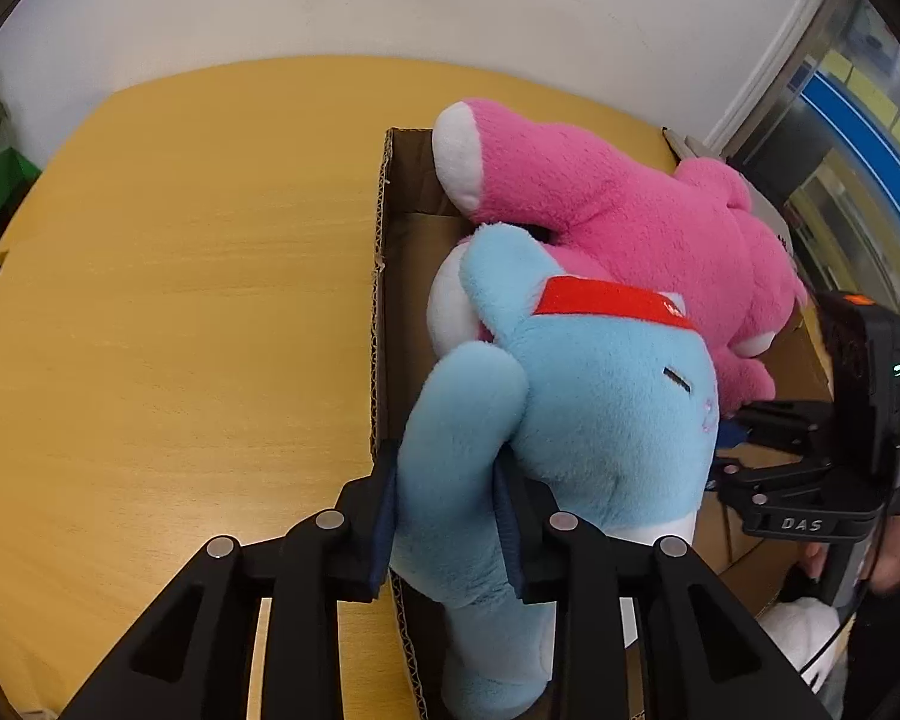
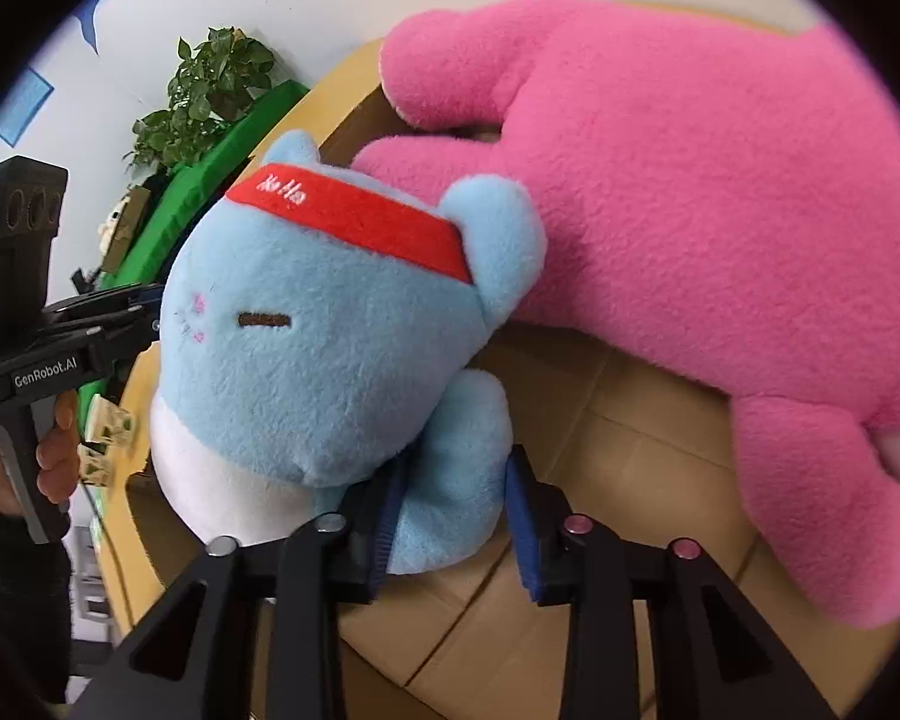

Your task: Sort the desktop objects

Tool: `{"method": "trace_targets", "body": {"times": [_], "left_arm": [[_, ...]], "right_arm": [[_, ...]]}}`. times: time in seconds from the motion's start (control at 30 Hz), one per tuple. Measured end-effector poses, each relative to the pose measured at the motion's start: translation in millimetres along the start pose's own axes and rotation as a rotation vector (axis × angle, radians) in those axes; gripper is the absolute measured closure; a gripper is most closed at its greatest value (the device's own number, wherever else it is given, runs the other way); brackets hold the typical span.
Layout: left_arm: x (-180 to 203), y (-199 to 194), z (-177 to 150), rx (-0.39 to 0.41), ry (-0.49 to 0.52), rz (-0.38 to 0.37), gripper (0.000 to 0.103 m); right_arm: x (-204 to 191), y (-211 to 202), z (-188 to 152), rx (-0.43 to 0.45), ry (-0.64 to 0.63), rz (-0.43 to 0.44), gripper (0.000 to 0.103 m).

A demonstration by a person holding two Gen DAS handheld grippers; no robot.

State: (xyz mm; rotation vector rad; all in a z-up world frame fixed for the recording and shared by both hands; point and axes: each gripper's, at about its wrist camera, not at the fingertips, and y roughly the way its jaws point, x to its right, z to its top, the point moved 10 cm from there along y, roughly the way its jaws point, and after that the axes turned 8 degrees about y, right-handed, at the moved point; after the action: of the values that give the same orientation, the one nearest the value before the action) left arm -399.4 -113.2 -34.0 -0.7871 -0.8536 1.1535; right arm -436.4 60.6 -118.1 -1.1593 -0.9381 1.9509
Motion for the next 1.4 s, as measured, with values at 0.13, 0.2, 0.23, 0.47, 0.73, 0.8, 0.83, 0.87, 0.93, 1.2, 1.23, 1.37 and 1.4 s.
{"method": "trace_targets", "body": {"times": [0.13,0.2,0.23,0.47,0.73,0.8,0.83,0.87,0.93,1.2,1.23,1.37,1.4], "left_arm": [[4.9,-38.6,3.9,0.099,0.023,0.042,0.017],[8.6,-66.1,8.0,0.176,0.043,0.078,0.013],[11.5,-77.3,7.7,0.195,0.049,0.082,0.013],[77.0,-134.5,-36.6,0.286,0.142,-0.024,0.007],[146.4,-63.7,-145.2,0.151,0.087,-0.235,0.007],[144.5,-34.0,-165.0,0.105,0.040,-0.249,0.007],[143.4,-21.0,-170.2,0.104,0.017,-0.284,0.007],[141.9,-16.1,-172.8,0.116,-0.016,-0.334,0.006],[139.5,-12.8,-173.0,0.145,-0.063,-0.393,0.006],[126.2,-59.9,-187.4,0.239,-0.081,-0.469,0.016],[122.2,-68.4,-193.8,0.243,-0.072,-0.458,0.015],[107.3,-74.9,-212.0,0.226,-0.027,-0.355,0.007],[103.3,-73.8,-213.4,0.224,-0.025,-0.344,0.007]], "right_arm": [[-5.8,-51.5,8.7,0.131,-0.039,0.005,0.029],[-12.6,-92.9,14.3,0.229,-0.066,0.013,0.024],[-16.2,-113.6,16.3,0.274,-0.075,0.014,0.024],[-77.5,-256.6,-44.6,0.529,-0.212,0.014,0.023],[-54.3,-207.4,-181.0,0.349,-0.176,-0.034,0.023],[-47.1,-174.9,-195.7,0.296,-0.164,-0.058,0.024],[-45.7,-158.4,-201.7,0.270,-0.174,-0.066,0.024],[-45.6,-148.3,-203.6,0.272,-0.189,-0.097,0.022],[-47.1,-135.8,-205.0,0.292,-0.209,-0.153,0.021],[-85.2,-114.6,-250.2,0.217,-0.198,0.008,0.021],[-88.1,-111.9,-253.6,0.214,-0.205,0.009,0.021],[-86.7,-112.5,-253.0,0.241,-0.176,0.005,0.021],[-82.5,-115.7,-248.7,0.258,-0.148,0.009,0.021]]}}
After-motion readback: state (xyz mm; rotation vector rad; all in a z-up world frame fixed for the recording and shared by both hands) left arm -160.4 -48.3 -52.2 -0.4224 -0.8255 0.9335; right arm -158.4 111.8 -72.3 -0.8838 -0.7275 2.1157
